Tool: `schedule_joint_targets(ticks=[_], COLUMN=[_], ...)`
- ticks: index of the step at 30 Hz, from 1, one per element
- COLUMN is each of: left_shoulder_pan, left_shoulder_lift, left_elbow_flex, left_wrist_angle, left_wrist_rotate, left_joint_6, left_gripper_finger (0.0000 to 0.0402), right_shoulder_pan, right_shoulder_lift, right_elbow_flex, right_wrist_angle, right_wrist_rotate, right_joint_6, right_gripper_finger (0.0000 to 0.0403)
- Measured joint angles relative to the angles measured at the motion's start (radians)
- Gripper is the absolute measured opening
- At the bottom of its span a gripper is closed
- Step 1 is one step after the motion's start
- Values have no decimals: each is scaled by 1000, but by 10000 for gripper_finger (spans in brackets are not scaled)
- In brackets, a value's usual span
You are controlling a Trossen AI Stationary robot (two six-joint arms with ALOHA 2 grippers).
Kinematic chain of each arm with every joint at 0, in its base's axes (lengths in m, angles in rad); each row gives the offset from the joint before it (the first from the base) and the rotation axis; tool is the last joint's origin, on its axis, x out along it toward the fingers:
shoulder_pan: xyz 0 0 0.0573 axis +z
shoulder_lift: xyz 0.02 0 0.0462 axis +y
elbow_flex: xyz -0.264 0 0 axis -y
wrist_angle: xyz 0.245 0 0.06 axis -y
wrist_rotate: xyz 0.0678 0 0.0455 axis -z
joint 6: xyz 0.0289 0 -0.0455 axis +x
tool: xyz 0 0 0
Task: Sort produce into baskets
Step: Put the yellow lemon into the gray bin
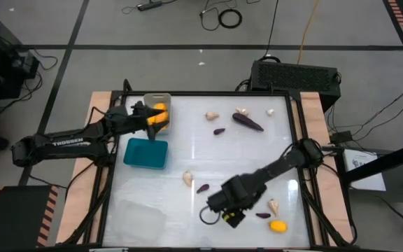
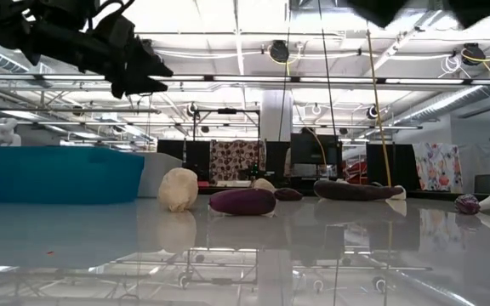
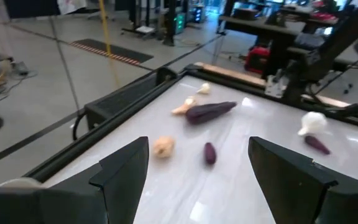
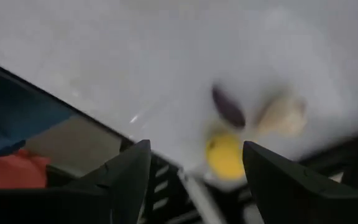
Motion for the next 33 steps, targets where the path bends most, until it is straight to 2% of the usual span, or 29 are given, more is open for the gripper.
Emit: schedule_joint_targets(ticks=[4,12,22,33], left_shoulder_pan=[-32,-63,-65,-65], left_shoulder_lift=[11,19,19,19], left_elbow_flex=[0,0,0,0], left_wrist_angle=[26,50,52,51], left_wrist_rotate=[0,0,-1,-5], left_joint_6=[3,46,47,47], left_gripper_finger=[283,283,283,283], right_shoulder_pan=[79,175,185,185], right_shoulder_lift=[1,1,1,2], right_elbow_flex=[-26,-106,-309,-457], right_wrist_angle=[20,32,125,221], right_wrist_rotate=[-85,-197,-270,-274], right_joint_6=[90,56,-59,-119], right_gripper_finger=[247,248,248,248])
